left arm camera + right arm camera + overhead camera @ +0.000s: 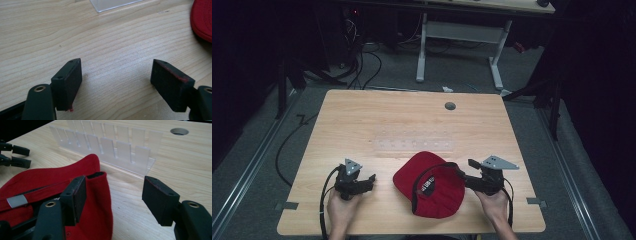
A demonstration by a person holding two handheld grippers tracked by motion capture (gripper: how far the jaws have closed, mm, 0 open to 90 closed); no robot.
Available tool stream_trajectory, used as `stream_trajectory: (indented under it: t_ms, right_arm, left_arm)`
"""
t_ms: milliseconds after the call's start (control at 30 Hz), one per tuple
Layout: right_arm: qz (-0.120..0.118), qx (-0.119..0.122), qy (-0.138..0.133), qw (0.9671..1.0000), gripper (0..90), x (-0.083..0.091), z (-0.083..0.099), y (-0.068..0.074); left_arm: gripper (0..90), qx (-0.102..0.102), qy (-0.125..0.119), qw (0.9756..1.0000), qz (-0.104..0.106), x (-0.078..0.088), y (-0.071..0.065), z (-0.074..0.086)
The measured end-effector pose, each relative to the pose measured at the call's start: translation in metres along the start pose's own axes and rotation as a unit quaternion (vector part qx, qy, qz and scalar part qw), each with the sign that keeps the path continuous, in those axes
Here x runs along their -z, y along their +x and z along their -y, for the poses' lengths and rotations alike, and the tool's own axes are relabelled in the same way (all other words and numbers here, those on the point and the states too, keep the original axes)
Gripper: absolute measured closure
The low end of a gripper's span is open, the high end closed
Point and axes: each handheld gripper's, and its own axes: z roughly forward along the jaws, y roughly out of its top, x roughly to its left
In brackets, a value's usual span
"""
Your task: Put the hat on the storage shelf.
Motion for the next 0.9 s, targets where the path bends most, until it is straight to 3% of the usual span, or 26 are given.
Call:
stream_trajectory:
  t_ms: [500, 900]
  right_arm:
    - [-0.029, 0.019, 0.032, 0.9989, 37.6, -0.033, -0.003, 0.011]
    - [-0.048, 0.010, 0.068, 0.9965, 46.2, -0.057, 0.002, 0.010]
  left_arm:
    - [25.5, 0.000, 0.000, 1.0000, 0.000, 0.000, 0.000, 0.000]
    - [25.6, 0.001, 0.000, 1.0000, 0.000, 0.000, 0.000, 0.000]
